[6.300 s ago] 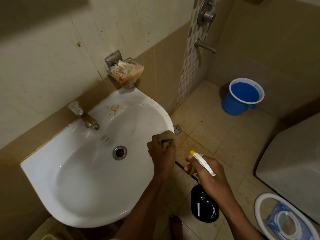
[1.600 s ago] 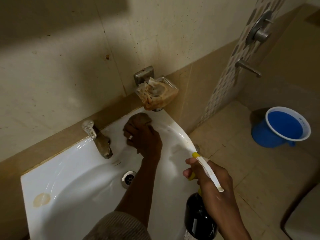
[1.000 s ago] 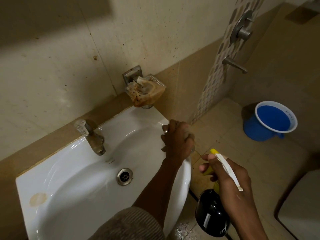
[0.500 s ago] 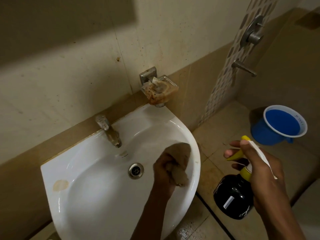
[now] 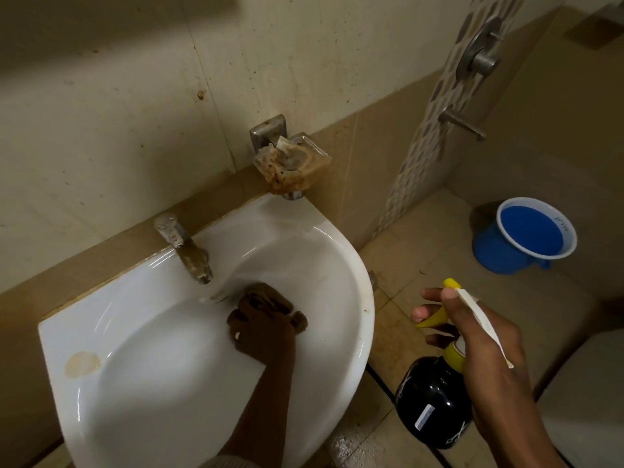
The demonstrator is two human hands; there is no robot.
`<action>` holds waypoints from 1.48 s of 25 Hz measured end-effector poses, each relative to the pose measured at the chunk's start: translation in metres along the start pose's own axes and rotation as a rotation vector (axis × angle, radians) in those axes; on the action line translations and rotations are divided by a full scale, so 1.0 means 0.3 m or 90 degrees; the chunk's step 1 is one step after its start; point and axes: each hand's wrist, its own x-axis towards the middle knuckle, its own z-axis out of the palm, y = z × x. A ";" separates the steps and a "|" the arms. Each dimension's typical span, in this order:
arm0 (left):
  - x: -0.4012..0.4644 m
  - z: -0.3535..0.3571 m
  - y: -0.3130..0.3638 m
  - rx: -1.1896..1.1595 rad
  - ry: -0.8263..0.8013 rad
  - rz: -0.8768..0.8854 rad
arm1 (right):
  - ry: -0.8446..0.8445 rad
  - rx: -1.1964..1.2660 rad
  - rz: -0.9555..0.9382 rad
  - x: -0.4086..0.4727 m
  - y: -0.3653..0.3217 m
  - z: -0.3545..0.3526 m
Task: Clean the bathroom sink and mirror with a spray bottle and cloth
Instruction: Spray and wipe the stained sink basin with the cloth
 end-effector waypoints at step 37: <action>-0.048 -0.829 -0.361 0.400 -0.690 0.496 | -0.038 0.108 -0.043 -0.167 -0.096 0.052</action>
